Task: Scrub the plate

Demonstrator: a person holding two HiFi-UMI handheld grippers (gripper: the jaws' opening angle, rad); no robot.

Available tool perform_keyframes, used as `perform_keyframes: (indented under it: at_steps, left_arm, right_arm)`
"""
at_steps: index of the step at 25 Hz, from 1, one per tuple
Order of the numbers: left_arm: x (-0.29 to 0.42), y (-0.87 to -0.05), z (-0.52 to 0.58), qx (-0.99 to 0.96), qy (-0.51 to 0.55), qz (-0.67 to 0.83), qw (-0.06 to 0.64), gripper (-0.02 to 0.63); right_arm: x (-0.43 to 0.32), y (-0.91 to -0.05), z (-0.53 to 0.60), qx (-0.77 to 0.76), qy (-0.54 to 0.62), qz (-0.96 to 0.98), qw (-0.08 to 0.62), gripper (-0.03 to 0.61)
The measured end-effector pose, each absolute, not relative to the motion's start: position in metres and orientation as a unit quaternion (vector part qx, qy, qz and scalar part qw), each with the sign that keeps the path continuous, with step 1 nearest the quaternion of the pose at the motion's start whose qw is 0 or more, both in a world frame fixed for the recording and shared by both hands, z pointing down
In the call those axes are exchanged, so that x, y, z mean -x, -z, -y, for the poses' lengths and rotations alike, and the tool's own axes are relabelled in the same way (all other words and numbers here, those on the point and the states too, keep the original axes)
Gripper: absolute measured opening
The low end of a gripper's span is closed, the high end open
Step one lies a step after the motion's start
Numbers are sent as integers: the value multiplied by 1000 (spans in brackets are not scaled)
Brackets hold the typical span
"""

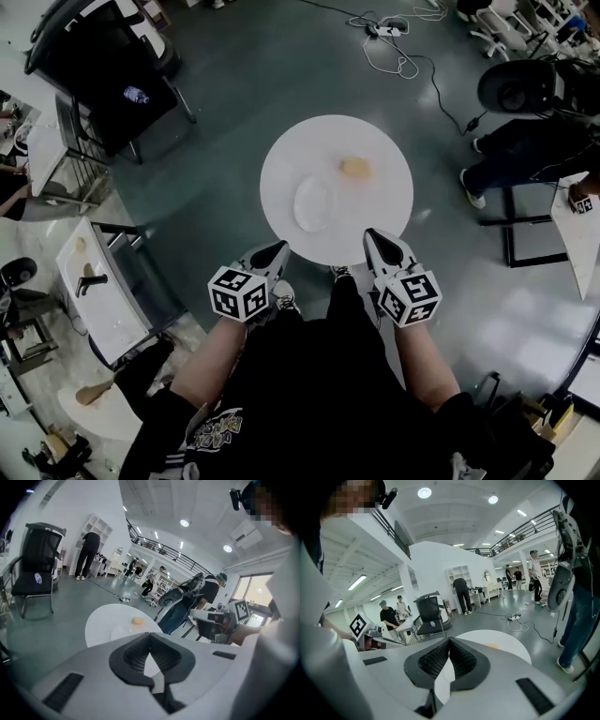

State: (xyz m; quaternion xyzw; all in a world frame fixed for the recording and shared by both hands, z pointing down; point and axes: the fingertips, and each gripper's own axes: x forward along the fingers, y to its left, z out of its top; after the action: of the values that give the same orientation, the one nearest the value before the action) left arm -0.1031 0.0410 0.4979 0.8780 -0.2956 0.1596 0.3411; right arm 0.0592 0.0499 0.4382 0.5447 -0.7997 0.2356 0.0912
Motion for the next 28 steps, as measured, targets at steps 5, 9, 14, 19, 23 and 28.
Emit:
perform_keyframes:
  at_steps: [5,9,14,19,23,28]
  left_arm:
    - [99,-533,-29,-854,-185,329,358,8]
    - [93,-566,-22,-832,-200,345,385,9]
    - [85,-604,-11,-813,-223,355,404,21]
    - [84,-636,-3,-786,-226,366,444,103]
    - [77,-658,-2,-763,-219,372,481,134]
    - [71,-680,5,-736,-201,387,517,149]
  right_arm:
    - [-63,-453,-23,-514,-248,816,96,21]
    - [-64,-472,-14,-492,-262,823,109,21]
    - [-68,-498,-5,-476,-283,823,125,21]
    - [-66,-528,1,-459,-305,822,146,21]
    - [-63,-547,4,-441,-317,825,159,21]
    - [-64,-567,10,-425,-329,827,167,21]
